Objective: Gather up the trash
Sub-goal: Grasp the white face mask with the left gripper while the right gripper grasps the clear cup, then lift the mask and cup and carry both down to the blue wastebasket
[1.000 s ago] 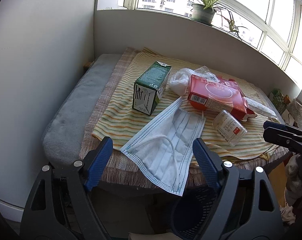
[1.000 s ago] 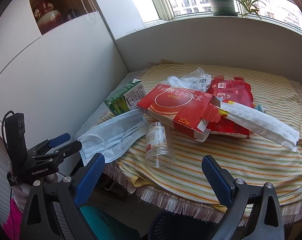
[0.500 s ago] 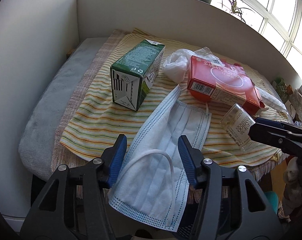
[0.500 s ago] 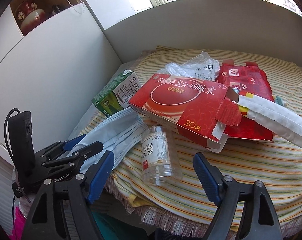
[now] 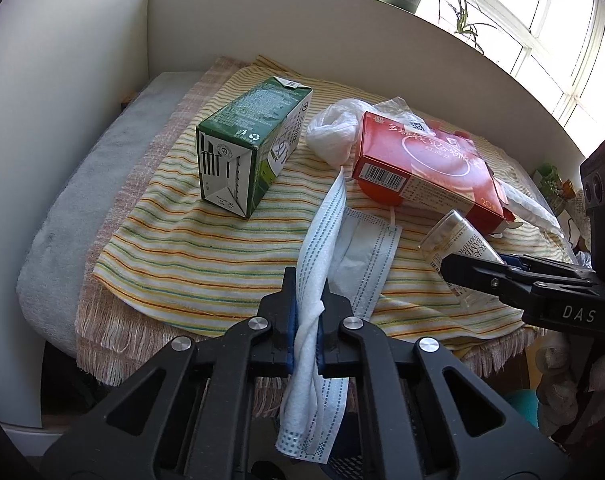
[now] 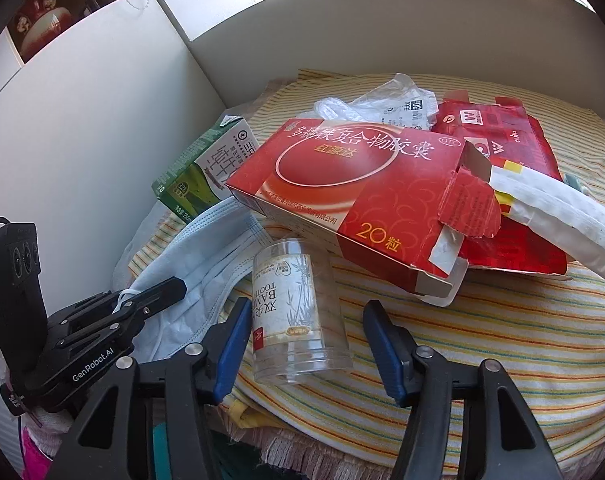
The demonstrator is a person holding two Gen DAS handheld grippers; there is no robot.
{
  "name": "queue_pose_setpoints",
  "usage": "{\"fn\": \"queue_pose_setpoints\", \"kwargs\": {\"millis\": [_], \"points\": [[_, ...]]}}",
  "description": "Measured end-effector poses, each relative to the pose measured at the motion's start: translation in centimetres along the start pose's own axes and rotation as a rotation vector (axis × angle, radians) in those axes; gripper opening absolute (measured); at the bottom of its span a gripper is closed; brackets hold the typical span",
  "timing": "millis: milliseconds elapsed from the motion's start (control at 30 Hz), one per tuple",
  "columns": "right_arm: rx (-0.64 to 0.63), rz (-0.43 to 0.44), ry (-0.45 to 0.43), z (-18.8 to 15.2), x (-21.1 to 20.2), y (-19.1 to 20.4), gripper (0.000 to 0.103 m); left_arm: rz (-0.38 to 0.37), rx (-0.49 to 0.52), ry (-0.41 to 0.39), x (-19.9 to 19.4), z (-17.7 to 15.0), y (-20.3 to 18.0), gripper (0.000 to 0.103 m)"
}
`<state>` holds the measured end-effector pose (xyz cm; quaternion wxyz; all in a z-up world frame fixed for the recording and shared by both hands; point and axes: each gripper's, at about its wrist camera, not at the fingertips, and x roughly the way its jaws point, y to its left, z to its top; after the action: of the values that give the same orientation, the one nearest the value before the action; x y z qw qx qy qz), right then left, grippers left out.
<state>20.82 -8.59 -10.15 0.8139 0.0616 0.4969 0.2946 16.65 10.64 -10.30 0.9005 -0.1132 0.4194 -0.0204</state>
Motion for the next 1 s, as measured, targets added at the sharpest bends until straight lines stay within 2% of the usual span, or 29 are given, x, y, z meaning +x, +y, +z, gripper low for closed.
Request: {"fn": "queue_pose_setpoints", "kwargs": {"millis": [67,167,467,800,1000], "points": [[0.009,0.018,0.005,-0.1,-0.1,-0.1,0.048,-0.012,-0.006,-0.004,-0.3,0.0,-0.1,0.003],[0.009,0.025,0.006,-0.1,-0.2,-0.1,0.046,-0.017,-0.014,-0.017,-1.0,-0.1,-0.2,0.002],[0.015,0.061,-0.004,-1.0,-1.1,-0.3,0.045,-0.003,-0.050,-0.090,-4.3,0.0,0.7,0.001],[0.035,-0.007,-0.054,0.8,-1.8,-1.6,0.045,0.026,-0.072,-0.194,-8.0,2.1,1.7,0.001],[0.048,-0.007,-0.049,1.1,-1.4,-2.0,0.045,0.037,-0.074,-0.234,-9.3,3.0,2.2,0.001]]}}
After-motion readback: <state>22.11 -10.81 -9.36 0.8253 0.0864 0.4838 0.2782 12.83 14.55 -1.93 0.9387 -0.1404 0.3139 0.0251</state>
